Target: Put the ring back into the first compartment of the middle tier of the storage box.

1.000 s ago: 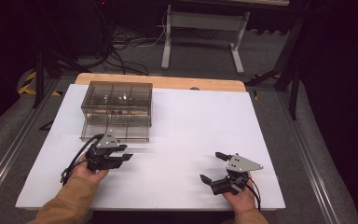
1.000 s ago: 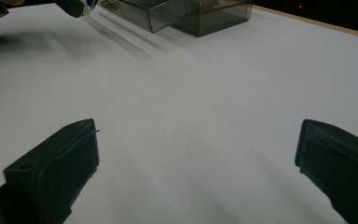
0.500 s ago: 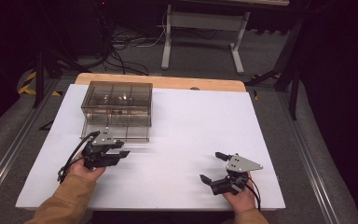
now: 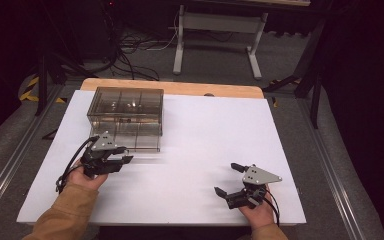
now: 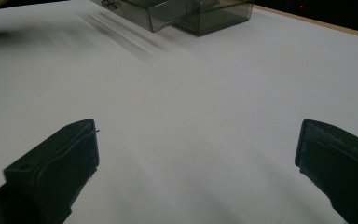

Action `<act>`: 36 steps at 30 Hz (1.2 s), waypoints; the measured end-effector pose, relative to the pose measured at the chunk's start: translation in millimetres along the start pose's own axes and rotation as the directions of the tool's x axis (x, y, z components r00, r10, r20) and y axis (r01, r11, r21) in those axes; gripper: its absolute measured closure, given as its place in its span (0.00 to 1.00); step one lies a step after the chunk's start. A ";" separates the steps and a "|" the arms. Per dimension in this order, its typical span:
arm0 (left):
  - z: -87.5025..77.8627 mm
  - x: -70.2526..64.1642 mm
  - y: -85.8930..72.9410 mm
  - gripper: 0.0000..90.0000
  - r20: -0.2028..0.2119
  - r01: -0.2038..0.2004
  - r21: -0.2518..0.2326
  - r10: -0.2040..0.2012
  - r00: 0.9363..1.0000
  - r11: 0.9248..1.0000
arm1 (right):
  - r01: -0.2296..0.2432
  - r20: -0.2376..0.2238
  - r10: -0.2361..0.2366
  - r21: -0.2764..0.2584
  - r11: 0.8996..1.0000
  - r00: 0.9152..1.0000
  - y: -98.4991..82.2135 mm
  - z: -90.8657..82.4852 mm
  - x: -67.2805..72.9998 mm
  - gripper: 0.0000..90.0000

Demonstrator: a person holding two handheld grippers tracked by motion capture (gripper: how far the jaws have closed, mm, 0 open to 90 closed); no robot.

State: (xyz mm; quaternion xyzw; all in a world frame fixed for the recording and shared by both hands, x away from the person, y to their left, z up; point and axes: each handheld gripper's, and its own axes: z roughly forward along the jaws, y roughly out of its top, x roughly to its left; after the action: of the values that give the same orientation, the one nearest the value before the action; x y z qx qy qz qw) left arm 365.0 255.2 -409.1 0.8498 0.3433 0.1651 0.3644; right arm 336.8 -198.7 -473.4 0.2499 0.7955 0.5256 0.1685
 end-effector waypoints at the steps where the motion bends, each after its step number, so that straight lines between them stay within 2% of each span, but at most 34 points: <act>1: 0.0 0.0 0.0 0.66 0.000 0.000 0.000 0.000 1.000 1.000 | 0.000 0.000 0.000 0.000 1.000 1.000 0.0 0.0 0.0 0.00; 10: -5.6 11.6 -0.6 0.66 -0.030 0.026 -0.012 -0.027 0.999 1.000 | -0.002 -0.001 0.002 0.000 1.000 1.000 -0.1 0.1 0.1 0.00; 14: -8.9 15.4 -1.2 0.66 -0.057 0.026 -0.014 -0.027 0.998 1.000 | -0.001 -0.001 0.001 0.000 1.000 1.000 -0.1 0.1 0.1 0.00; 17: -12.0 21.5 -2.3 0.66 -0.070 0.047 -0.022 -0.048 0.996 0.999 | 0.000 0.000 0.000 0.000 1.000 1.000 -0.1 0.4 0.1 0.00; 21: -13.9 24.4 -2.8 0.66 -0.084 0.045 -0.022 -0.047 0.995 0.999 | -0.005 0.001 0.005 0.000 1.000 1.000 -0.1 0.4 0.3 0.00; 26: -15.0 27.3 -3.4 0.66 -0.092 0.055 -0.026 -0.058 0.994 0.998 | -0.004 0.001 0.004 0.000 1.000 1.000 -0.1 0.5 0.3 0.00; 27: -14.7 27.4 -3.6 0.66 -0.090 0.067 -0.031 -0.070 0.994 0.997 | -0.004 0.001 0.004 0.000 1.000 1.000 -0.1 0.5 0.3 0.00; 36: -16.7 35.8 -4.2 0.65 -0.113 0.081 -0.027 -0.083 0.990 0.996 | -0.004 0.001 0.004 0.000 1.000 1.000 0.0 0.6 0.3 0.00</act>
State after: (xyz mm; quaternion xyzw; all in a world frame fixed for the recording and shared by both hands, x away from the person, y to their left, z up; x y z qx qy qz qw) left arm 379.6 290.9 -399.8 0.8200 0.3964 0.2021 0.3601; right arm 336.9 -198.1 -473.6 0.2516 0.7950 0.5258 0.1679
